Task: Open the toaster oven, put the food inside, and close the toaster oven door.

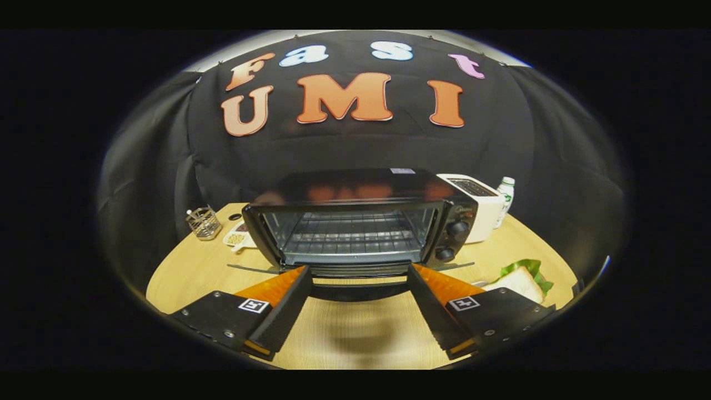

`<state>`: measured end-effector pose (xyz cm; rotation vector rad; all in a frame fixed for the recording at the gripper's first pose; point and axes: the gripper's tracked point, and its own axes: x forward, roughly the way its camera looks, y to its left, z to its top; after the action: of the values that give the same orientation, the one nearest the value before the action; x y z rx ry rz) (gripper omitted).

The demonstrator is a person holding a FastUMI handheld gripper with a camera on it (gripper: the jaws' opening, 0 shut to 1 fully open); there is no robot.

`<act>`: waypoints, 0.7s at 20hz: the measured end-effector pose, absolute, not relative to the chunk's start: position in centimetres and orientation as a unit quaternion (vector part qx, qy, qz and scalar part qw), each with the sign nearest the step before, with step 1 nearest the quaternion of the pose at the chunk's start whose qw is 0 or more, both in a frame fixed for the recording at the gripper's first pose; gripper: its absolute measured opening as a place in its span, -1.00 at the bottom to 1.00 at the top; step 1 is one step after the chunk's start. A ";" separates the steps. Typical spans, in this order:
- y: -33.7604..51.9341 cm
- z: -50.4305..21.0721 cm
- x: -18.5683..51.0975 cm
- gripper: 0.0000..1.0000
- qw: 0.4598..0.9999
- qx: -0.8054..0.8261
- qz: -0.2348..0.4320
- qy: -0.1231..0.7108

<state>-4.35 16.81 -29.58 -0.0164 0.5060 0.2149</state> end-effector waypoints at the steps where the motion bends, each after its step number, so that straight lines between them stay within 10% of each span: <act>1: 16.7 -30.4 -5.1 1.00 0.961 -0.011 0.107 0.256; 14: 15.6 -39.0 -9.5 1.00 0.935 -0.028 0.108 0.336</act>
<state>-9.49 15.56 -39.05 -0.0564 0.6869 0.2211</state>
